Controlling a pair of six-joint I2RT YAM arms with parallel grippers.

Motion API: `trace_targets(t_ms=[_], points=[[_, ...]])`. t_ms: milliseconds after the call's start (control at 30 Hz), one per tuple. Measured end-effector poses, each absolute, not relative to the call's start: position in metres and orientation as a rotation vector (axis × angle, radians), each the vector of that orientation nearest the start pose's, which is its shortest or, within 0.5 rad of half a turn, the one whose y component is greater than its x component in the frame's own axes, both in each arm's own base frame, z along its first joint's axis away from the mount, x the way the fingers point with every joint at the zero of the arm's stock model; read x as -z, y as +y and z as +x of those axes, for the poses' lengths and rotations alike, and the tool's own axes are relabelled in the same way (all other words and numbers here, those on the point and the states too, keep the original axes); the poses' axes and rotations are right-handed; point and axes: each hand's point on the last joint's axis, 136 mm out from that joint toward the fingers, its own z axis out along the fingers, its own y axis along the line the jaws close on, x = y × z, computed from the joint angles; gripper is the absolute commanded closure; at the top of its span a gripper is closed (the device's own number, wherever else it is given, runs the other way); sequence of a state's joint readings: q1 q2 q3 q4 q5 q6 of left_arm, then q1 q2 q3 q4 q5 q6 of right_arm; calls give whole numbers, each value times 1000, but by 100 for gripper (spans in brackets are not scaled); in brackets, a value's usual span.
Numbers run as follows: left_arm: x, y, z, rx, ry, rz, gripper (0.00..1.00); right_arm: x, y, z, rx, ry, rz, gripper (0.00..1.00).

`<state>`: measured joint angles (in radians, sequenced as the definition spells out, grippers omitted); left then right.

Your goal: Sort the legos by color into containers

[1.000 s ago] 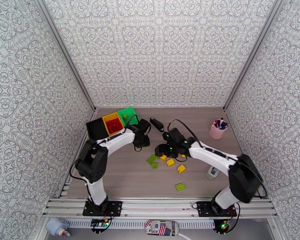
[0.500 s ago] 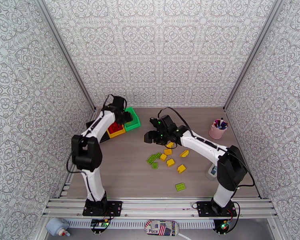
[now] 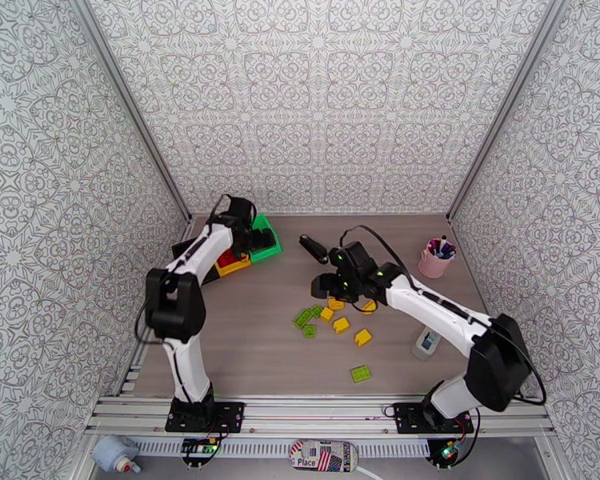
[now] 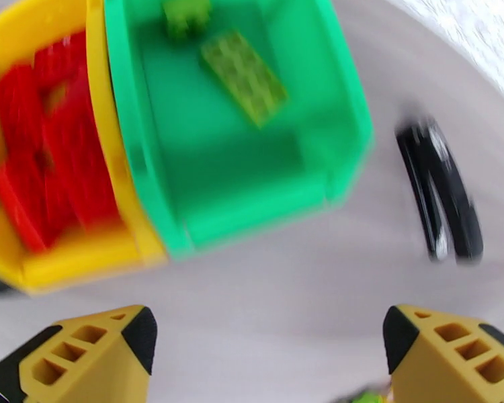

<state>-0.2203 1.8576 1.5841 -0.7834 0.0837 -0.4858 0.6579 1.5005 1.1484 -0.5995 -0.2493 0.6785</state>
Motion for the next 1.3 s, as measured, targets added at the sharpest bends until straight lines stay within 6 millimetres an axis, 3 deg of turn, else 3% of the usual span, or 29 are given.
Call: trace_targets(t_ms=[167,467,700,867,1100,1300], points=[[-150,-151,389,405,2619,-192,1,-128,243,267,-661,2764,-60,26],[-112,-207,296,431,2701,-3,1,-118,207,240,-562,2785,-21,25],[-112,-280,232,514,2676,338,4,-99,172,211,-455,2842,66,26],[-102,-321,186,565,2647,603,8,-80,145,200,-382,2897,181,28],[-74,-368,130,517,2602,998,16,-84,108,213,-435,2857,458,34],[-59,-400,111,492,2534,1203,19,-94,95,229,-595,2795,644,37]])
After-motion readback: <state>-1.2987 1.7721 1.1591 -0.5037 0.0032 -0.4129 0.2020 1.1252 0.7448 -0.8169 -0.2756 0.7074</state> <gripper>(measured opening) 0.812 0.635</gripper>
